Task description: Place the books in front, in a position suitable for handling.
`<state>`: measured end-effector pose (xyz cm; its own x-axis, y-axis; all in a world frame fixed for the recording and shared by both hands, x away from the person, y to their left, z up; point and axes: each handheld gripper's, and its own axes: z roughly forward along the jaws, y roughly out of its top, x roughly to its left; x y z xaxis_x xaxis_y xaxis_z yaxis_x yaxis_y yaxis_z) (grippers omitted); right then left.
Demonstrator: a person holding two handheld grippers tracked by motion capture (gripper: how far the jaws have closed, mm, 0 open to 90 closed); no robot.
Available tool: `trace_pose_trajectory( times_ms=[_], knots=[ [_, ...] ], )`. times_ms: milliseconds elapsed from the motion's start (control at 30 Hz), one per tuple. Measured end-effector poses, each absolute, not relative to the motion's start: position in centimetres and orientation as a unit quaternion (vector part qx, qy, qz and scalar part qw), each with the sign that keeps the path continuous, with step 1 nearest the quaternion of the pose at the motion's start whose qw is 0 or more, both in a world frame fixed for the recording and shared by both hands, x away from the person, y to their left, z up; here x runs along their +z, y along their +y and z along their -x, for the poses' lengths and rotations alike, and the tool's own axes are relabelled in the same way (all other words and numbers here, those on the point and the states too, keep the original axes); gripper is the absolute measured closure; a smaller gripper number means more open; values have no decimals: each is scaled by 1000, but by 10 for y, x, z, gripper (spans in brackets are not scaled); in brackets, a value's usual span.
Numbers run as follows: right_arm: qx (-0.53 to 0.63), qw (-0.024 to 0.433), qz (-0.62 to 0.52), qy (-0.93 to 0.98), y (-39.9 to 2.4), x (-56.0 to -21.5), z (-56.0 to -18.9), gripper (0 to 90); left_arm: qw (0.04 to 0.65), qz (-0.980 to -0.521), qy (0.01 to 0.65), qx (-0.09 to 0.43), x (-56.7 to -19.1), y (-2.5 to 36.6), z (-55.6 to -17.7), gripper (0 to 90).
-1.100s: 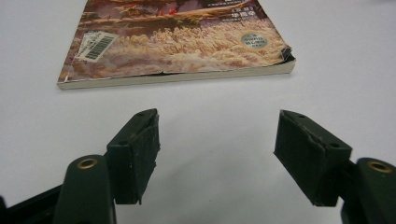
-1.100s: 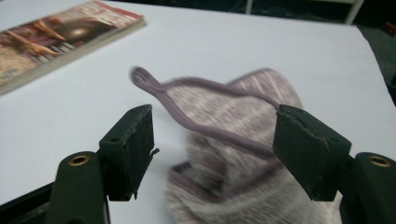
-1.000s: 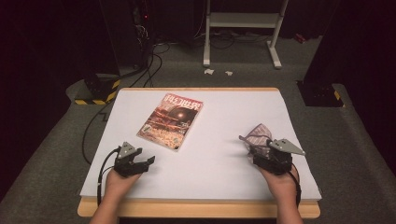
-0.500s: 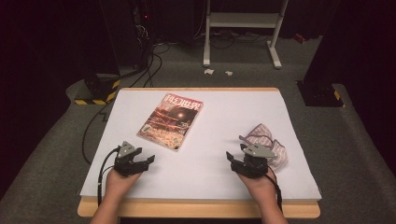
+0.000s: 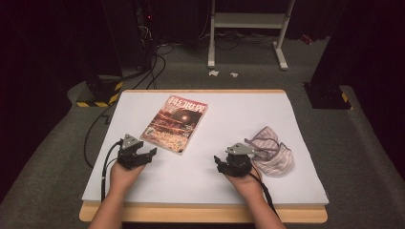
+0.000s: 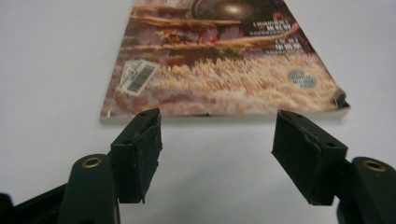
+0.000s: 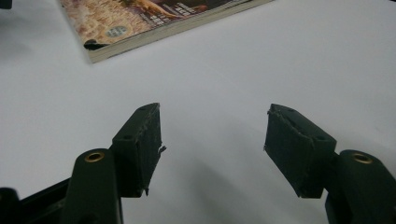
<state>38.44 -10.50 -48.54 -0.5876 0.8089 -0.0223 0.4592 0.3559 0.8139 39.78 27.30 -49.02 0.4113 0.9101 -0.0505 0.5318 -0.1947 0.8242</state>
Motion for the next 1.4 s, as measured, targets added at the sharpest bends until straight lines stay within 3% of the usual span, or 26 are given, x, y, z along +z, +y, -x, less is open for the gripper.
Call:
trace_pose_trajectory(
  times_ms=[567,867,1267,1400],
  knots=[
    [417,197,-407,788,-82,-489,-404,357,357,-728,544,219,-505,286,-478,332],
    [414,197,-411,788,-82,-490,-405,374,358,-746,527,192,-503,279,-467,358],
    [412,195,-418,786,-78,-496,-418,438,369,-796,446,177,-504,219,-419,427],
    [409,198,-418,786,-74,-498,-427,433,405,-762,467,192,-499,221,-424,411]
  ],
)
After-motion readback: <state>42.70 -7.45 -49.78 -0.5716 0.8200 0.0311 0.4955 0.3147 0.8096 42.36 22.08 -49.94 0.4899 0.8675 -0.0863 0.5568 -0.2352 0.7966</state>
